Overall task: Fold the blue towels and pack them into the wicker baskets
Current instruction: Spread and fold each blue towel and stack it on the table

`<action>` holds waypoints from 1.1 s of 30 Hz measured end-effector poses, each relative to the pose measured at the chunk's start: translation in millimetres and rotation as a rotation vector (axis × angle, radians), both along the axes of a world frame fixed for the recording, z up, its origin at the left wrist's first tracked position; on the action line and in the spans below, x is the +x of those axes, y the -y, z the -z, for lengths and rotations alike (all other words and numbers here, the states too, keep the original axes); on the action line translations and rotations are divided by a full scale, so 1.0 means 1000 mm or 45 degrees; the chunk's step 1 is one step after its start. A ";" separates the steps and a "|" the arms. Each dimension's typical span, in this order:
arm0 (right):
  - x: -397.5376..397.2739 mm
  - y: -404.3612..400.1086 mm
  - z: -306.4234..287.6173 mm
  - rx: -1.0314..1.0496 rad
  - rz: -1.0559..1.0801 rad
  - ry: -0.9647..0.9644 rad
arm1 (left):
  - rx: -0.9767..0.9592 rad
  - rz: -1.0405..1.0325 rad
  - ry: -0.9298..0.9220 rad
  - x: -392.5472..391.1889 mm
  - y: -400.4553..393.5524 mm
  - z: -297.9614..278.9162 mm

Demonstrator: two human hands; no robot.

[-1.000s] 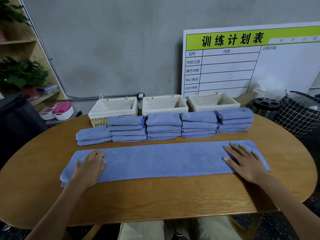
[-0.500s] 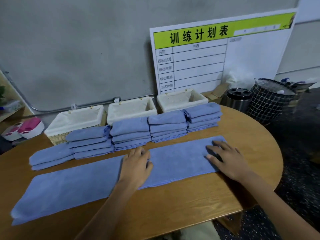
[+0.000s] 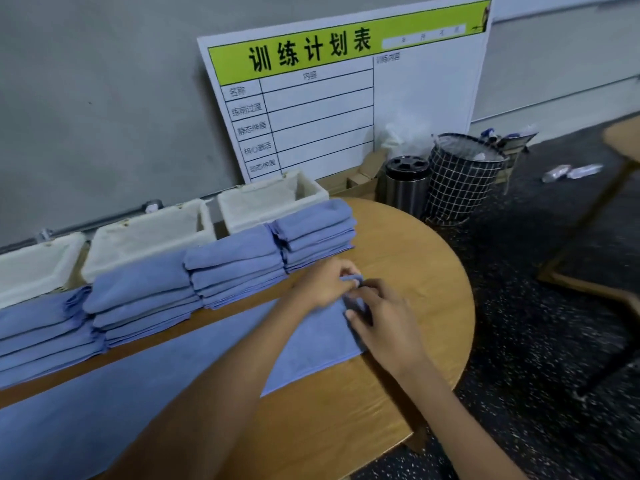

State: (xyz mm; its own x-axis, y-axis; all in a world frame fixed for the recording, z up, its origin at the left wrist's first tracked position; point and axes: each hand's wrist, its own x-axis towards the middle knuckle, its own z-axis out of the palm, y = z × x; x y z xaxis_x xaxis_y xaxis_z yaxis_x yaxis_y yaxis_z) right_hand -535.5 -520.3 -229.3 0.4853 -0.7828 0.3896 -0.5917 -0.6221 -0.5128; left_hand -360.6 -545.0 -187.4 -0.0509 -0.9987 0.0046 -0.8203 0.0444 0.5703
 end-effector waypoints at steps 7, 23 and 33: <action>0.001 0.000 -0.007 0.155 0.203 0.063 | 0.026 -0.028 -0.486 0.007 -0.005 -0.016; 0.003 -0.039 -0.037 0.688 0.038 0.917 | -0.251 -0.065 -0.588 0.018 -0.031 -0.042; 0.139 -0.132 -0.104 0.695 -0.290 0.898 | -0.093 -0.317 -1.464 0.143 -0.169 -0.107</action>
State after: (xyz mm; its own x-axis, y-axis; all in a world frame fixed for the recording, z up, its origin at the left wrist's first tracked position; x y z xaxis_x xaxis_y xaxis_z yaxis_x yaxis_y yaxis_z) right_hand -397.0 -388.2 -125.1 0.4404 -0.8598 0.2583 0.0766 -0.2507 -0.9650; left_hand -218.0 -376.3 -80.0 0.2167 -0.9760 -0.0219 0.1838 0.0188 0.9828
